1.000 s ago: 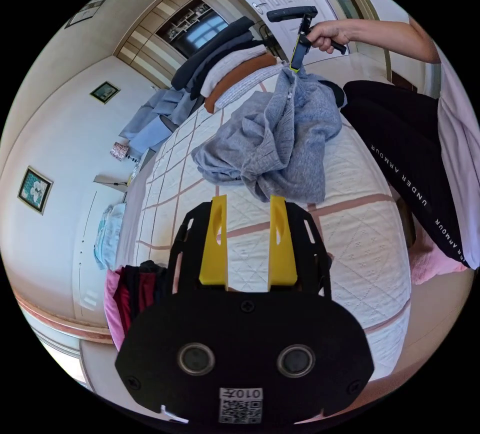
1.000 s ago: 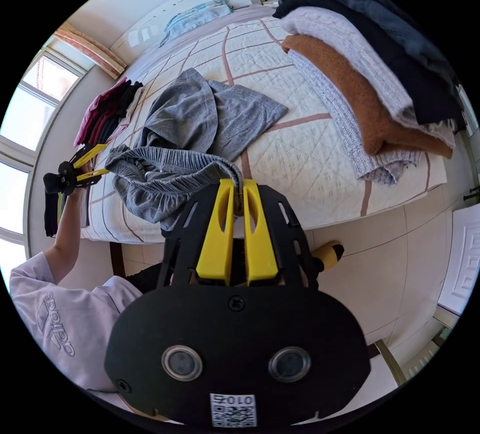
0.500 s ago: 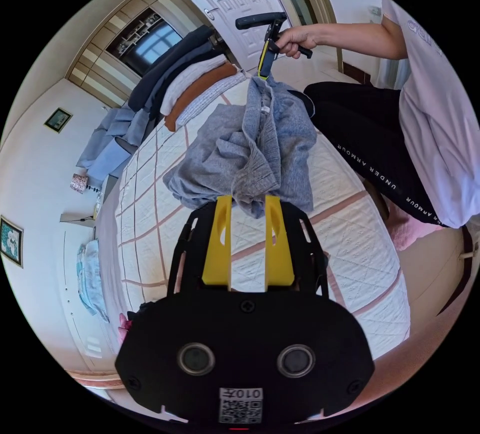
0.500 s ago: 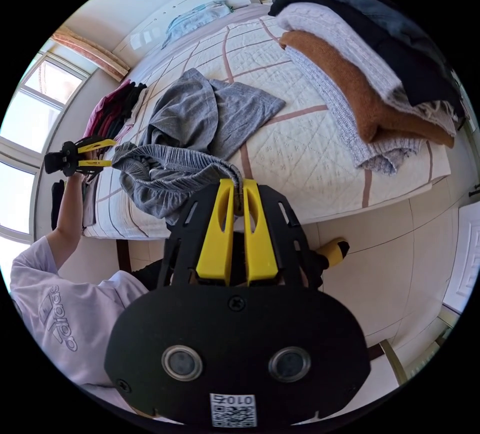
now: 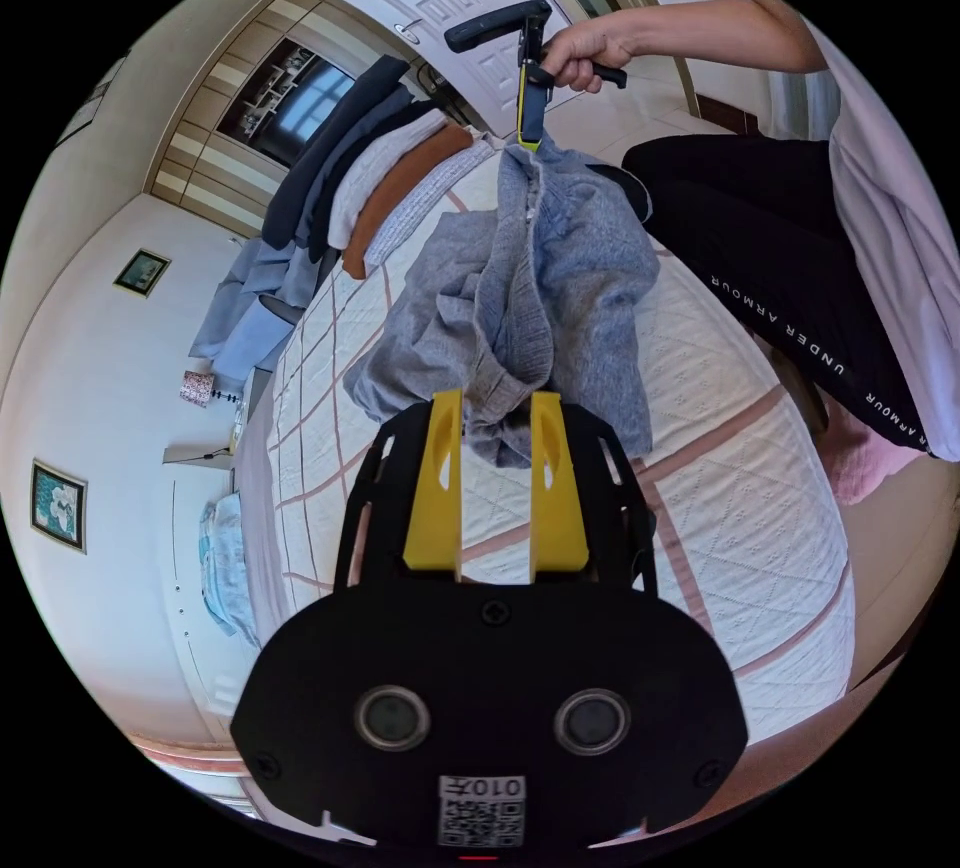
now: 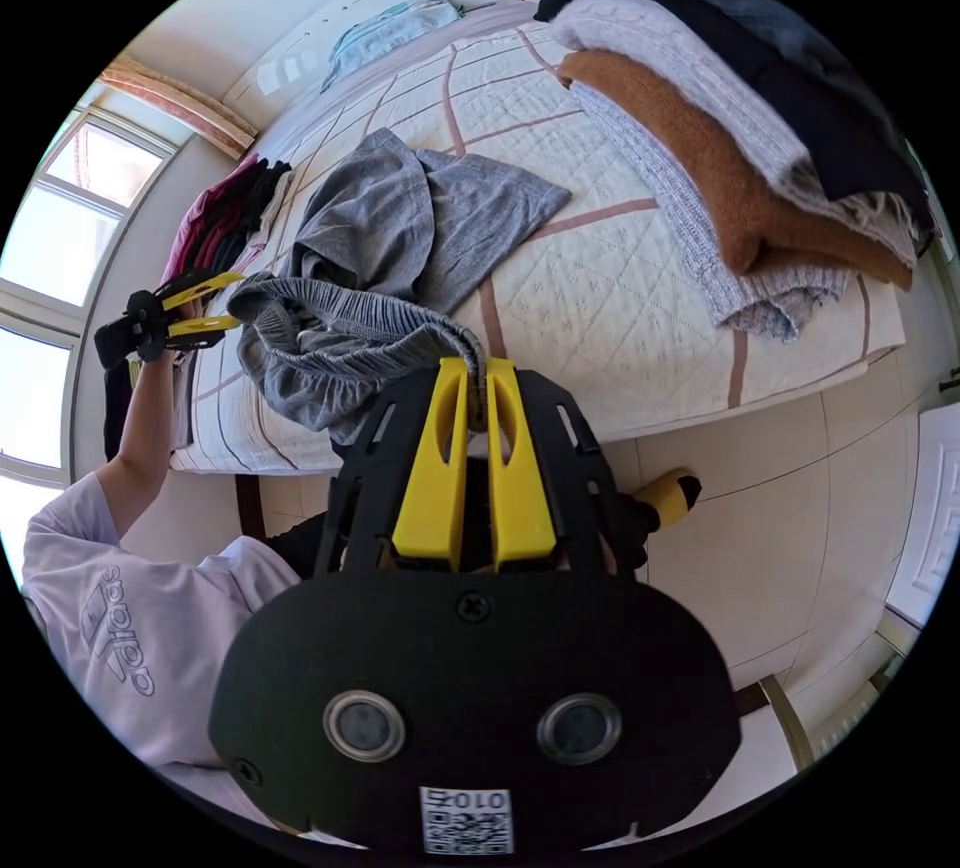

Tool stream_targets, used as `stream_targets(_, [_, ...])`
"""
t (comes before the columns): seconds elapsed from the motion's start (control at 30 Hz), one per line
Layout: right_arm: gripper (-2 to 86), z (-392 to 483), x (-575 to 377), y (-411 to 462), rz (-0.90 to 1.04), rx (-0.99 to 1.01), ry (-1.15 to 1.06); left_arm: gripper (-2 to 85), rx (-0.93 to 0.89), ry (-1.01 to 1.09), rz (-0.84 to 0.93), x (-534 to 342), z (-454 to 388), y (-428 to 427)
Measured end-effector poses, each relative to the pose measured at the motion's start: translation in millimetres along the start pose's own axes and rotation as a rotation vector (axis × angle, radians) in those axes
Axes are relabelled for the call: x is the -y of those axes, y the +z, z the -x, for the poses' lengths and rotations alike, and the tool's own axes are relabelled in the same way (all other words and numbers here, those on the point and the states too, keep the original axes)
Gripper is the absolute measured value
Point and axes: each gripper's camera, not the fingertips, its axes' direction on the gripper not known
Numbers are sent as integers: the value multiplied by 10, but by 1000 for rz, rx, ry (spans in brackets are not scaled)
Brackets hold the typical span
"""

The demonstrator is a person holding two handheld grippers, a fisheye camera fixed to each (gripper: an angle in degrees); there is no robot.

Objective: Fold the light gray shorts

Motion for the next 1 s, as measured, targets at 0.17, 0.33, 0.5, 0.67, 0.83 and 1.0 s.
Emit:
stream_targets(0.17, [46, 178, -65, -183, -4, -9, -13, 69, -22, 12, 31, -9, 57, 45])
stream_targets(0.33, [47, 381, -196, -478, -24, 8, -30, 34, -92, -156, -43, -240, 420, -314])
stream_targets(0.5, [47, 950, -238, -1434, -161, 75, -173, 18, -108, -427, -203, -663, 1039, -1136])
stream_targets(0.67, [47, 1931, -517, -3050, -431, 105, -420, 8, 2, -700, -544, -1102, 1654, -2929])
stream_targets(0.83, [47, 3248, -1393, -4395, -675, -142, -641, 6, 215, -651, -606, -964, 1479, -4498])
stream_targets(1.0, [46, 4034, -2480, -5031, -835, -237, -757, 4, 352, -610, -607, -851, 993, -5511])
